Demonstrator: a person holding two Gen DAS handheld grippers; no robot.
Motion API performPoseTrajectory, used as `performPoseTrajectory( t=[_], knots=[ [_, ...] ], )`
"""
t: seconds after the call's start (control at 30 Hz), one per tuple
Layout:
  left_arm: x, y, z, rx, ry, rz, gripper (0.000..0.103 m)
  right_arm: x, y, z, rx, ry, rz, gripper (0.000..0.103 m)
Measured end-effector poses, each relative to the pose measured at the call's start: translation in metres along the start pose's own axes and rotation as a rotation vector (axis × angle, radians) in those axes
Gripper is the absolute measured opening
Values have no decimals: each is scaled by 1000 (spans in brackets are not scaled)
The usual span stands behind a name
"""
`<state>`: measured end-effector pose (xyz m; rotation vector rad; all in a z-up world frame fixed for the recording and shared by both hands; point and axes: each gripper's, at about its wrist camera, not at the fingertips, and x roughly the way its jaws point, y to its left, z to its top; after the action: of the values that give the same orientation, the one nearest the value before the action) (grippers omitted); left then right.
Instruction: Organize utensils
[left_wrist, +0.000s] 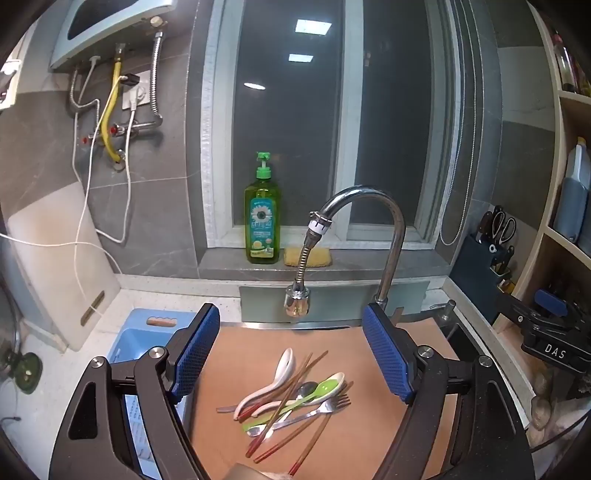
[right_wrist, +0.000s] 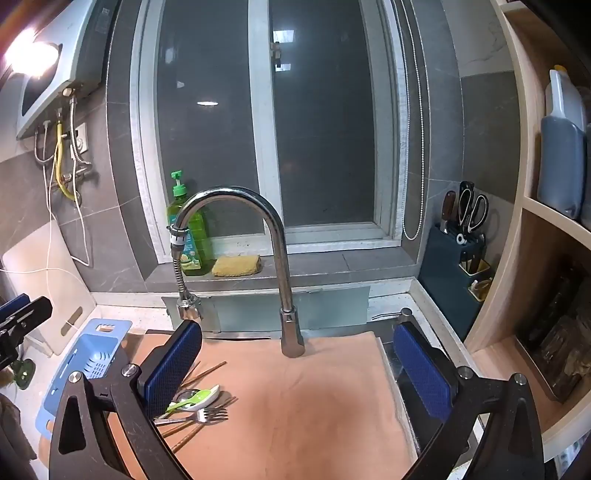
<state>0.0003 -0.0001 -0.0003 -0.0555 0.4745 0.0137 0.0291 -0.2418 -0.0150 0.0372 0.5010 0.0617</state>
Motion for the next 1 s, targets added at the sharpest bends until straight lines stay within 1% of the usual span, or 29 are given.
performPoseTrajectory(
  t=[0.1, 0.27, 0.3, 0.43, 0.63, 1.0],
  knots=[
    [0, -2, 0, 2, 3, 5, 80, -1, 0, 0, 8, -11, 2, 103],
    [0, 4, -10, -5, -3, 5, 80, -2, 0, 0, -2, -17, 6, 103],
    [1, 4, -5, -16, 5, 5, 80, -1, 2, -1, -4, -17, -1, 103],
    [1, 9, -3, -25, 10, 0, 80, -3, 0, 0, -9, -24, -9, 103],
    [4, 7, -2, -24, 8, 2, 80, 1, 0, 5, -10, -18, -16, 103],
    [6, 3, 1, -17, 9, -3, 80, -2, 1, 9, -6, -38, -33, 103]
  ],
)
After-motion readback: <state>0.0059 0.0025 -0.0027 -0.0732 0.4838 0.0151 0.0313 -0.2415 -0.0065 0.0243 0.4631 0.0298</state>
